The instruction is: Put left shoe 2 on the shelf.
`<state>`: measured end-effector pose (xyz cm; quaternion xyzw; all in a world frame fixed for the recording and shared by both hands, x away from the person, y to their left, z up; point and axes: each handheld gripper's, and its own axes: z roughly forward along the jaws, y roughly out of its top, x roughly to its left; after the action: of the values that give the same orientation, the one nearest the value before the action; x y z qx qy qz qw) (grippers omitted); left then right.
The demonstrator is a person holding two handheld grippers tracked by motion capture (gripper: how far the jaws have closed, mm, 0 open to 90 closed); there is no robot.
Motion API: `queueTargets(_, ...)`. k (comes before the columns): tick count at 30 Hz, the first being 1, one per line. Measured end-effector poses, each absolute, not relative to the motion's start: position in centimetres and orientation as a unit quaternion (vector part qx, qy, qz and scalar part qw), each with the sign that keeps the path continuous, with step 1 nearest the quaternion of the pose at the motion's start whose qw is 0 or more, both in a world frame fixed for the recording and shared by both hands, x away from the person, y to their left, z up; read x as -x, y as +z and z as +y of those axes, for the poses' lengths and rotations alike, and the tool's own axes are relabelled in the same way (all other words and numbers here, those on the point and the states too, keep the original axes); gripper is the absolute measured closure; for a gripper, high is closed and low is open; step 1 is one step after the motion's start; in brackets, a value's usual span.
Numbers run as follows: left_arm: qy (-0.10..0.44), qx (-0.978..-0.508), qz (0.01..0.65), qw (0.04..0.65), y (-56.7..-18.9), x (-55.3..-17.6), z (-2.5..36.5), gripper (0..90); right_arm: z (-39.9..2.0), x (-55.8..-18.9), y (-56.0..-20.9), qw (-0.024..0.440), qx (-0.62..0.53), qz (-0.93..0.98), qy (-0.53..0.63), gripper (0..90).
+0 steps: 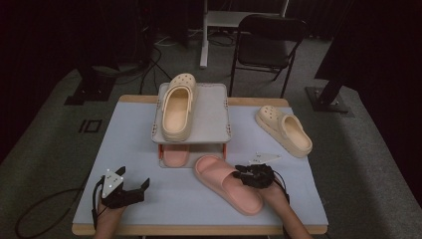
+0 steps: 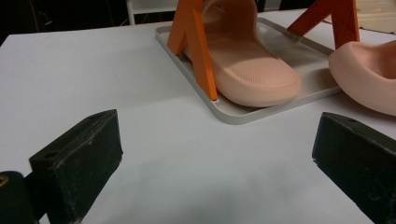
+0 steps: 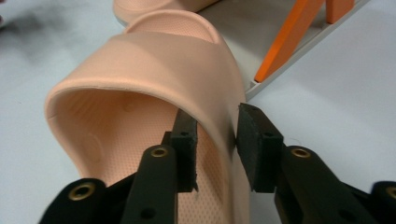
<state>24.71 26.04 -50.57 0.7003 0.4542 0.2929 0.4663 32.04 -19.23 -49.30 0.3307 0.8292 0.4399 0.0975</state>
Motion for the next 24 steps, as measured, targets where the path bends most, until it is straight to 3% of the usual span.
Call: queueTargets(24,0.289,-0.701,0.451,0.47,-50.5,-25.0,25.8,1.6,-15.8,-33.4,-47.7,0.117,-0.472,0.741,0.464,71.3)
